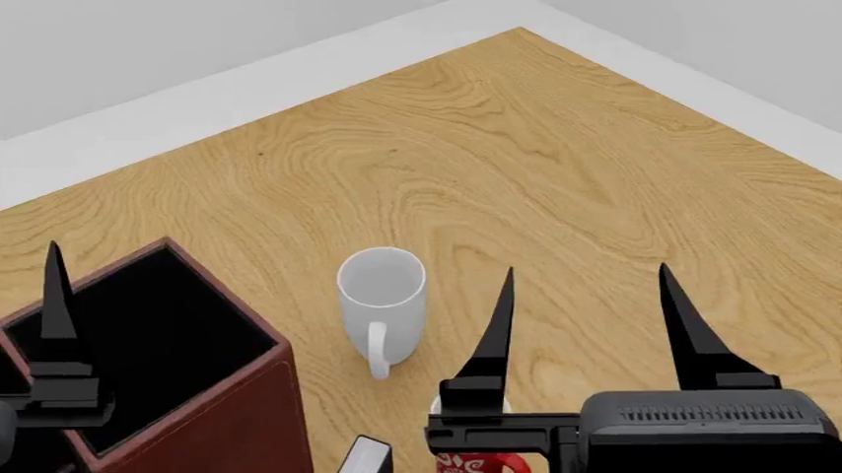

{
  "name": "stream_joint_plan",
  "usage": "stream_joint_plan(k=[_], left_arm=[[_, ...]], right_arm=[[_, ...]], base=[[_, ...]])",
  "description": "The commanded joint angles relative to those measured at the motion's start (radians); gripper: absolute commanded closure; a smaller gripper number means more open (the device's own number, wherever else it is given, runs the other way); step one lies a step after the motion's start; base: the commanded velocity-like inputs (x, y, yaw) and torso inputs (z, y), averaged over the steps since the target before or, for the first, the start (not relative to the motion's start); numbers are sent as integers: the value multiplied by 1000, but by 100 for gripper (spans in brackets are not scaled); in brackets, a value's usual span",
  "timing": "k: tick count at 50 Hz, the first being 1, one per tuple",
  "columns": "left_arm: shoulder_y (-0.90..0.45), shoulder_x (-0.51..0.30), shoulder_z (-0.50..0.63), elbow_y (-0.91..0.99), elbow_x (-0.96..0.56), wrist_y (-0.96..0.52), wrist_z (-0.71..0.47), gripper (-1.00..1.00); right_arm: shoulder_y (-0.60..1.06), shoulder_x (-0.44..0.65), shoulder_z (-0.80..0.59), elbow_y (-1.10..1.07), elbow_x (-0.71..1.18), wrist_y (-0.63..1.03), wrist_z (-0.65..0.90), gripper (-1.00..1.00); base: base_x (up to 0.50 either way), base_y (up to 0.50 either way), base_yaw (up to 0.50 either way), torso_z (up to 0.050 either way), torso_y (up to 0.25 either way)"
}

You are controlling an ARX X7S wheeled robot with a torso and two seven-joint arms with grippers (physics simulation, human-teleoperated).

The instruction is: Pick up the book and place it in the right compartment of the caddy.

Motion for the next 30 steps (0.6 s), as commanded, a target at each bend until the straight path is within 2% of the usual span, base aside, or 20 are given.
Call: stream_joint_plan(k=[1,5,7,8,10,11,12,13,16,17,21,24,26,30], left_arm=[[-18,-12,21,138,-51,-178,27,-100],[-76,-38,68,325,-56,-395,58,-100],[-148,-28,58,429,-110,-588,73,-100],[-189,-60,78,436,-158,-617,27,-100],[-352,-267,152,436,-458,-635,-271,-100],[-451,-335,195,436,-608,-640,-421,-100],[-513,-339,177,434,-758,-680,-539,-100],[-558,-332,162,418,-908,-712,-582,-100],[-685,-301,172,362,-1338,-758,-670,-100],[-708,-294,168,354,-1404,-745,-675,-100],[-835,-274,216,296,-1551,-780,-763,-100],[-923,-254,283,243,-1671,-804,-886,-100],[-953,-231,300,218,-1745,-785,-894,-100],[-1054,-189,395,181,-1839,-792,-1053,-100]], right_arm=[[-8,7,13,-17,26,-1,-1,-100],[-20,7,43,-37,53,2,4,-100],[-24,6,53,-48,66,4,6,-100],[-27,6,61,-54,76,3,5,-100],[-32,8,70,-69,86,6,8,-100],[-36,8,75,-73,90,2,8,-100],[-39,7,83,-74,97,1,10,-100],[-42,8,85,-77,100,-1,9,-100],[-43,9,89,-79,108,1,11,-100],[-43,9,91,-80,112,1,11,-100],[-52,12,101,-92,121,-8,14,-100],[-54,14,105,-101,126,-6,18,-100],[-56,15,107,-104,129,-8,19,-100],[-59,18,112,-114,138,-11,21,-100]], base=[[0,0,0,0,0],[0,0,0,0,0],[0,0,0,0,0],[0,0,0,0,0],[0,0,0,0,0],[0,0,0,0,0],[0,0,0,0,0],[0,0,0,0,0],[0,0,0,0,0],[0,0,-3,0,0],[0,0,0,0,0],[0,0,0,0,0],[0,0,0,0,0],[0,0,0,0,0]])
